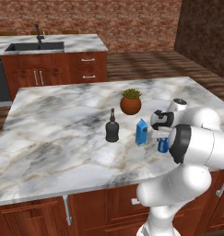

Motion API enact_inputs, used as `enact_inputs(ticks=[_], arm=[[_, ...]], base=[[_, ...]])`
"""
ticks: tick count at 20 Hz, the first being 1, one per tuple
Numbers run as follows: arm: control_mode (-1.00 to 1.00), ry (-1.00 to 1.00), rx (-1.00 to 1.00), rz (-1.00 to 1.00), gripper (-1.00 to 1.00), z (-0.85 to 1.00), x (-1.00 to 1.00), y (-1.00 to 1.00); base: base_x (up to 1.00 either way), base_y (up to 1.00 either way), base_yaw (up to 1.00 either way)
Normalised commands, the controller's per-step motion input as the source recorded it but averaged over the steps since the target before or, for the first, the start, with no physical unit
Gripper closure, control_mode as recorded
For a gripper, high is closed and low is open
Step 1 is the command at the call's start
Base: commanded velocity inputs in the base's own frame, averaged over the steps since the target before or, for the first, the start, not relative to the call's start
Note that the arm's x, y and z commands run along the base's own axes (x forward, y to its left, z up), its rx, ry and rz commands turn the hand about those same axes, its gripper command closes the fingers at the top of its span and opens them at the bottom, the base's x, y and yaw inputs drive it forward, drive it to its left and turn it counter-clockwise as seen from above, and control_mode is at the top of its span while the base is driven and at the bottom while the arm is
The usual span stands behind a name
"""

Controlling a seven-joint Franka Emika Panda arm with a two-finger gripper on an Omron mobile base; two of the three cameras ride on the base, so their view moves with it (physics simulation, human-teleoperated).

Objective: Move the drinks to the dining counter.

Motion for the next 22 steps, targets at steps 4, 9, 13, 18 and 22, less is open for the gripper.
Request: enact_inputs(ticks=[4,9,13,18,22], arm=[[-1.00,0.00,0.00,0.00,1.00,0.00,0.00,0.00],[-1.00,0.00,0.00,0.00,1.00,0.01,-0.17,0.00],[-1.00,-0.05,0.00,0.02,1.00,0.28,-0.44,0.00],[-1.00,-0.10,0.00,0.03,1.00,0.43,-0.36,0.00],[-1.00,-0.11,0.00,0.06,1.00,0.37,-0.37,0.05]], base=[[0.00,0.00,0.00],[0.00,0.00,0.00],[0.00,0.00,0.00],[0.00,0.00,0.00],[0.00,0.00,0.00]])
